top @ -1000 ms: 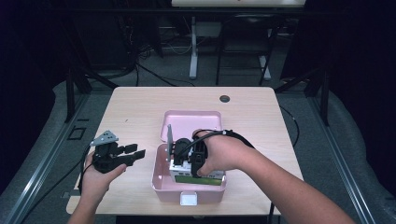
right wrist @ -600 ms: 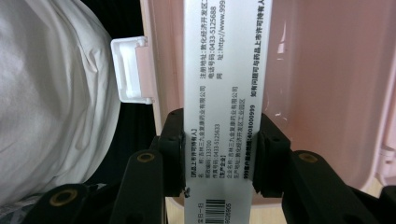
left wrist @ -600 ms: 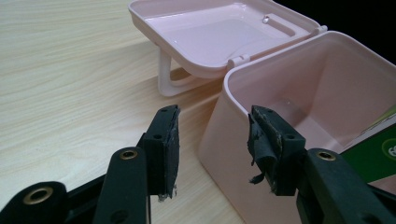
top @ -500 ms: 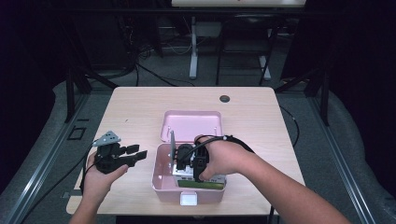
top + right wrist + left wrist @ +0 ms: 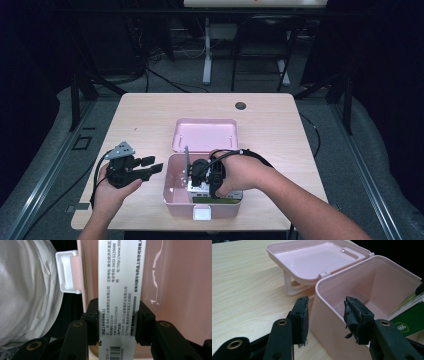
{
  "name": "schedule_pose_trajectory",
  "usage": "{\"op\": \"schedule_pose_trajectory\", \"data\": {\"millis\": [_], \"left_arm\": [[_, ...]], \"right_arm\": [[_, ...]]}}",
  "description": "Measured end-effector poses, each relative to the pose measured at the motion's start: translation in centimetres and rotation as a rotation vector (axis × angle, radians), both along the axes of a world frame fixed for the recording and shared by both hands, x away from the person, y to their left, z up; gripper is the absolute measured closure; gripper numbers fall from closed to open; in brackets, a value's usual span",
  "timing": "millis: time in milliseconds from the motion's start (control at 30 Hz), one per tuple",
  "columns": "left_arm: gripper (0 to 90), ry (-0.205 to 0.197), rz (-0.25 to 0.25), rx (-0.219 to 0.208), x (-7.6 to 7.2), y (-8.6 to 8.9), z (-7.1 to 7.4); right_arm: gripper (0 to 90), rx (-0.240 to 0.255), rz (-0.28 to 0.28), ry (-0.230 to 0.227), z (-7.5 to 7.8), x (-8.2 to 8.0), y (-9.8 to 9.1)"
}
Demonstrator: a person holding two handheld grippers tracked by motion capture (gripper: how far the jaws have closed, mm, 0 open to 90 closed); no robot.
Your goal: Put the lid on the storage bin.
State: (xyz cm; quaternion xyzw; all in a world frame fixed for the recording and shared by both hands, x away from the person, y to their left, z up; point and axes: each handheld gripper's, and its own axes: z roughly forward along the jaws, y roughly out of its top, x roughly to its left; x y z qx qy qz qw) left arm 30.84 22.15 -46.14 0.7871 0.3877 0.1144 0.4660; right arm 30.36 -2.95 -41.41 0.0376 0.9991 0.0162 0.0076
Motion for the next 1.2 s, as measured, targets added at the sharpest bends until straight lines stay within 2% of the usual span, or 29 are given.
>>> {"op": "schedule_pose_trajectory", "data": {"millis": [200,400,533,667,867,1200], "left_arm": [[54.9,0.012,-0.015,0.018,0.0,-0.4,-0.2],[55.0,0.012,-0.019,0.018,0.0,-0.8,-0.6],[55.0,0.011,-0.023,0.02,0.0,-1.1,-0.6],[54.9,0.011,-0.026,0.024,0.0,-1.1,-0.6],[55.1,0.011,-0.026,0.025,0.0,-1.1,-0.6],[55.2,0.006,-0.018,0.019,0.0,-0.8,-0.4]], "right_arm": [[61.5,0.003,0.001,0.01,-0.6,0.1,0.0],[61.5,0.002,0.013,0.011,-0.8,0.1,-0.1],[61.5,0.016,0.014,0.028,-1.0,0.1,-0.2],[61.5,0.013,0.022,0.029,-1.4,0.2,-0.2],[61.5,0.019,0.015,0.067,-2.1,0.6,-0.1],[61.5,0.016,0.012,0.078,-2.7,0.8,-0.1]]}}
